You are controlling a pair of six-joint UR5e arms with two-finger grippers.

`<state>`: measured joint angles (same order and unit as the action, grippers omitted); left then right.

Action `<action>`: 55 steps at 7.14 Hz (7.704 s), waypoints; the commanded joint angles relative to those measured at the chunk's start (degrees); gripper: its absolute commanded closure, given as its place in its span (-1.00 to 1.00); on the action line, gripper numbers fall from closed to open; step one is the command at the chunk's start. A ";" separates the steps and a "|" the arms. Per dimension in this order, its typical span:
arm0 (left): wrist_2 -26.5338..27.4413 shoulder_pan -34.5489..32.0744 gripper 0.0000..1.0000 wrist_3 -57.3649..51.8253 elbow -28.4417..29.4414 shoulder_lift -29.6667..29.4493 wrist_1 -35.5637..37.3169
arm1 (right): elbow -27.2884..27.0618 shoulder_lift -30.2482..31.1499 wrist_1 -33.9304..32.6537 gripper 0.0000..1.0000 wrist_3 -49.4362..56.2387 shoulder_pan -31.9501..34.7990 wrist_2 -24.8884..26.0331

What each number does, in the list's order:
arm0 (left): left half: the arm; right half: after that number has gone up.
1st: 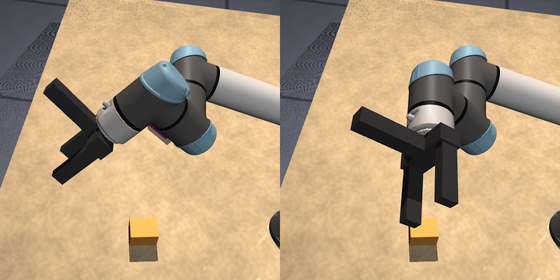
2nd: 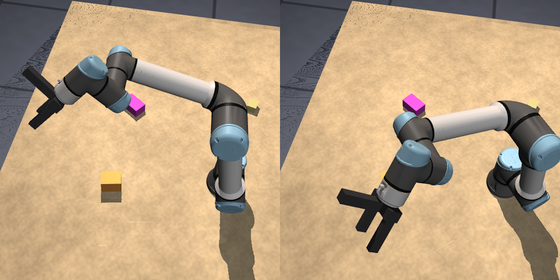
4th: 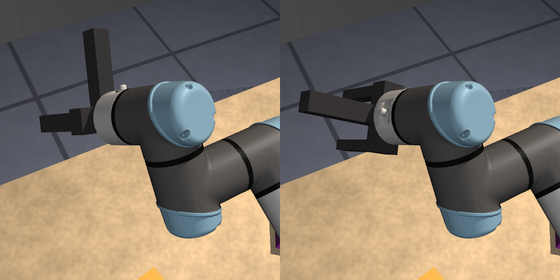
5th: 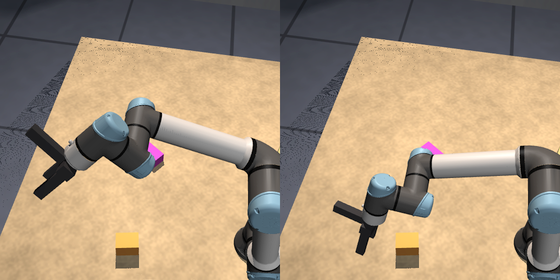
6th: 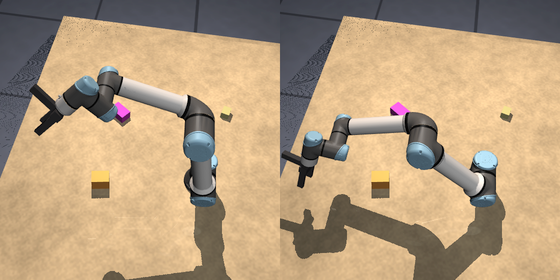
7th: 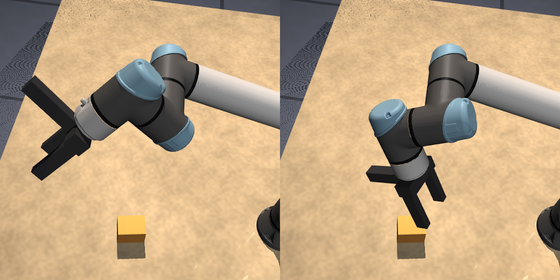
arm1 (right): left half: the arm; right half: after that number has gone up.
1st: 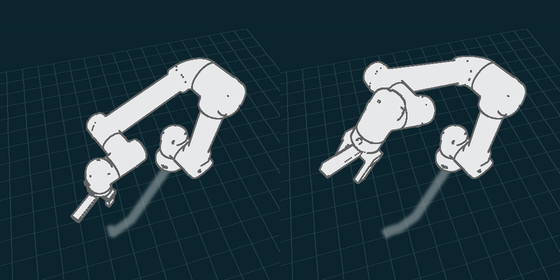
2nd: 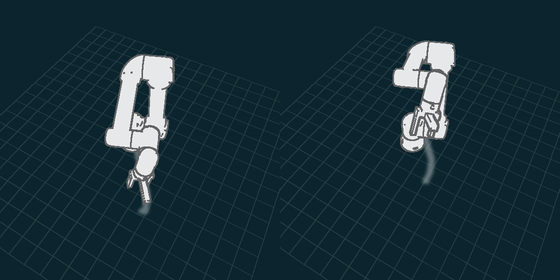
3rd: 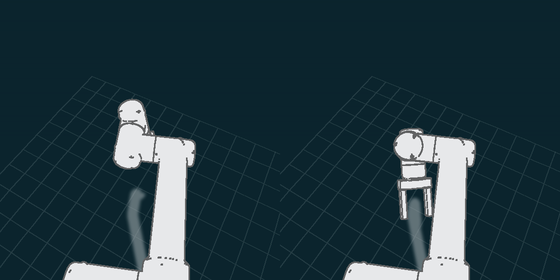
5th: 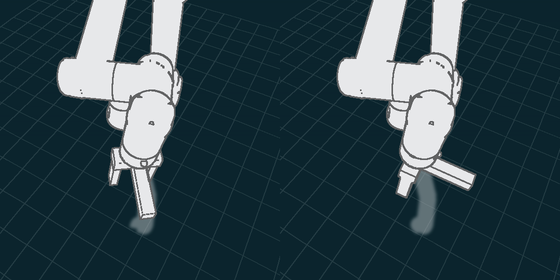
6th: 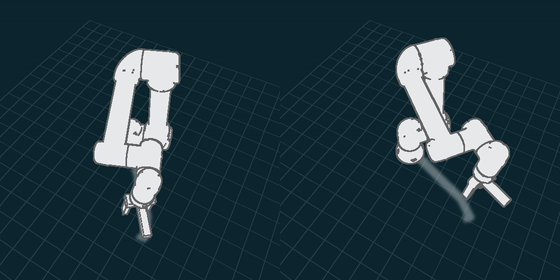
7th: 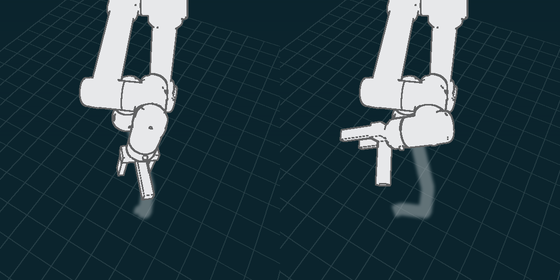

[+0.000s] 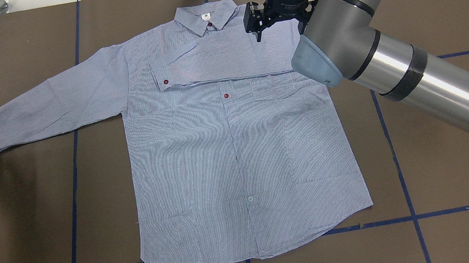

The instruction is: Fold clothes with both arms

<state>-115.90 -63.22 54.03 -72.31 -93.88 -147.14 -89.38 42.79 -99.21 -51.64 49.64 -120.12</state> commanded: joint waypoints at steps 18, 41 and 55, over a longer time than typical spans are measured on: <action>-2.92 0.04 1.00 0.11 -14.02 -1.38 14.70 | -8.77 12.64 0.07 -0.99 5.03 2.55 -0.55; -7.19 20.12 1.00 43.79 2.15 -50.17 16.91 | -9.93 26.99 0.60 -0.99 28.09 15.04 -8.02; -0.44 25.18 -0.97 39.93 -0.99 -43.21 9.64 | -14.56 32.39 11.59 -1.00 16.30 10.60 -9.78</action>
<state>-112.39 -35.64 94.24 -64.69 -143.68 -142.20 -100.83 70.93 -94.31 -28.70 63.14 -130.11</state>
